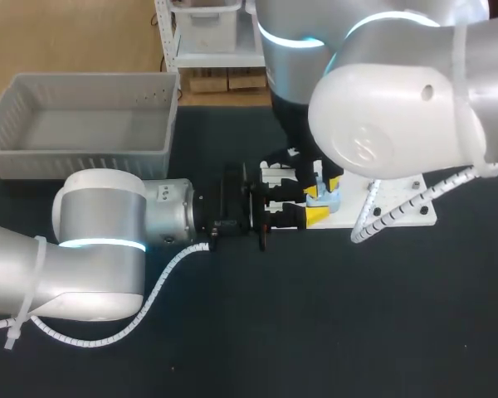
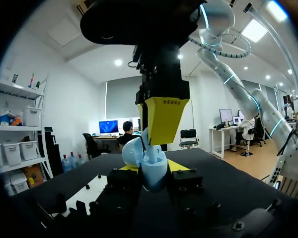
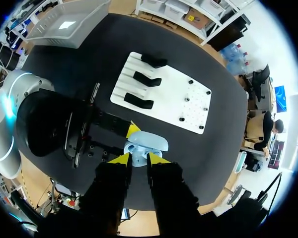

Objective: Pick up each earbud case from the left stands, insert the matching earbuds, close the lid, and place the case in the box.

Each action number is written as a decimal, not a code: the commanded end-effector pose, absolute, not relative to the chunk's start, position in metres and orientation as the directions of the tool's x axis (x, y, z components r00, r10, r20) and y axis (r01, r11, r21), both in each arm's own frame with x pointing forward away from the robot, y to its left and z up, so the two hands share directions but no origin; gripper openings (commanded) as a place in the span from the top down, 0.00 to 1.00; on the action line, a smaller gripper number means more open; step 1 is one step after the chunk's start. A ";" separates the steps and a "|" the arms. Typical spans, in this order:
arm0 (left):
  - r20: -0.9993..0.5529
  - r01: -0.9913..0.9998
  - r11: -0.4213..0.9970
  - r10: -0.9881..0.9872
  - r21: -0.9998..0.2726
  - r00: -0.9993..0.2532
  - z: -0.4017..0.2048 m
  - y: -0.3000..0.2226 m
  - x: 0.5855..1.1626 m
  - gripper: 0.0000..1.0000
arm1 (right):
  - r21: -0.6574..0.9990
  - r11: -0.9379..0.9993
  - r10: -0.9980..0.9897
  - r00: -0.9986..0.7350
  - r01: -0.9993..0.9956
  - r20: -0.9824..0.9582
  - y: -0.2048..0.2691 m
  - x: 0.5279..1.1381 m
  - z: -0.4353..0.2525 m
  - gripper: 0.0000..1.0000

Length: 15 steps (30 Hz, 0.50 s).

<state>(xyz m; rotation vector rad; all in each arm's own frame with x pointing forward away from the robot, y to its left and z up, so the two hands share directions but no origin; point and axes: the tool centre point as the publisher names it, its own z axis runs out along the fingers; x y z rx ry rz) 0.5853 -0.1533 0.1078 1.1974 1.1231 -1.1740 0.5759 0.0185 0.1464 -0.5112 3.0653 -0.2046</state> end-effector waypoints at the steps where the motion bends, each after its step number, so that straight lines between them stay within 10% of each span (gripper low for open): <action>1: -0.996 0.997 0.019 -0.053 0.075 0.076 0.108 -0.154 0.583 1.00 | -0.134 0.938 -0.324 -0.946 -0.320 -0.005 0.017 0.578 0.145 1.00; 15: -0.996 0.997 0.019 -0.053 0.075 0.076 0.108 -0.154 0.583 1.00 | -0.076 0.954 -0.297 -0.950 -0.291 -0.100 0.010 0.570 0.167 1.00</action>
